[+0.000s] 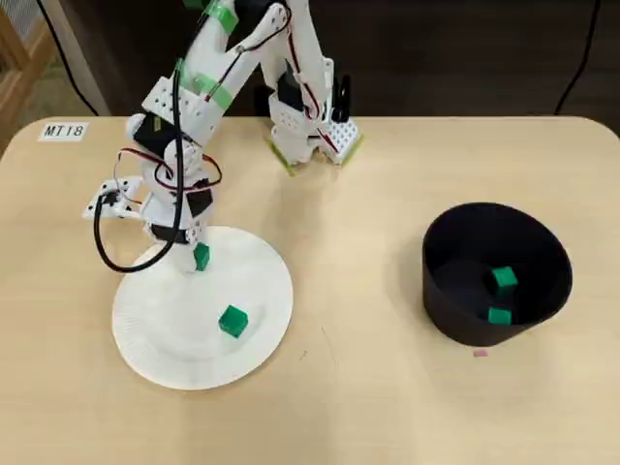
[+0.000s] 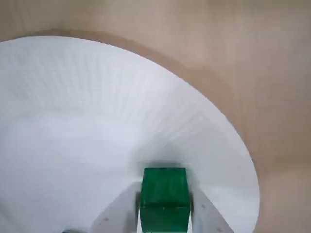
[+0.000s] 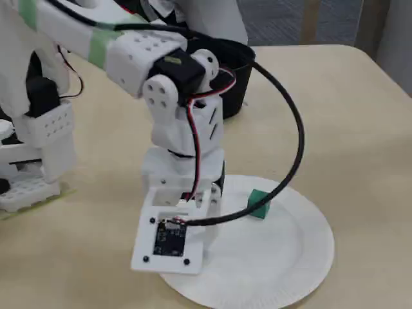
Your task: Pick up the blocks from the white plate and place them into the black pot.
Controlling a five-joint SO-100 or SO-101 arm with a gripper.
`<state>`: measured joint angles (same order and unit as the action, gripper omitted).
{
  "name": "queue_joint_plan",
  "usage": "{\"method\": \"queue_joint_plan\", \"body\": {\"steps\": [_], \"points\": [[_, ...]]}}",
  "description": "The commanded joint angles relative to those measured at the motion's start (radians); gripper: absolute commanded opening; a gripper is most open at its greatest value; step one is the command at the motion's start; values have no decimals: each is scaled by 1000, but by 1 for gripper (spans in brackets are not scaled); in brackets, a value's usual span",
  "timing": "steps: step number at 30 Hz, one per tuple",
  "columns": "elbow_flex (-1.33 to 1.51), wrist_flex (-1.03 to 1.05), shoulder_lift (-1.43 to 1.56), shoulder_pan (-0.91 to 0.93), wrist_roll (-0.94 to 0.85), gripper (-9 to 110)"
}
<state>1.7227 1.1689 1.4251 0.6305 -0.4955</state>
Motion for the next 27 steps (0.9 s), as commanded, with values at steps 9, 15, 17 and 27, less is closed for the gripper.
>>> {"method": "queue_joint_plan", "body": {"steps": [9,15,17,27], "points": [[-311,-15,190,-353,218,-2],[-456,9,307,-630,394,-2],[-476,9,334,-742,423,-2],[-344,-97,359,-1192,457,-2]]}}
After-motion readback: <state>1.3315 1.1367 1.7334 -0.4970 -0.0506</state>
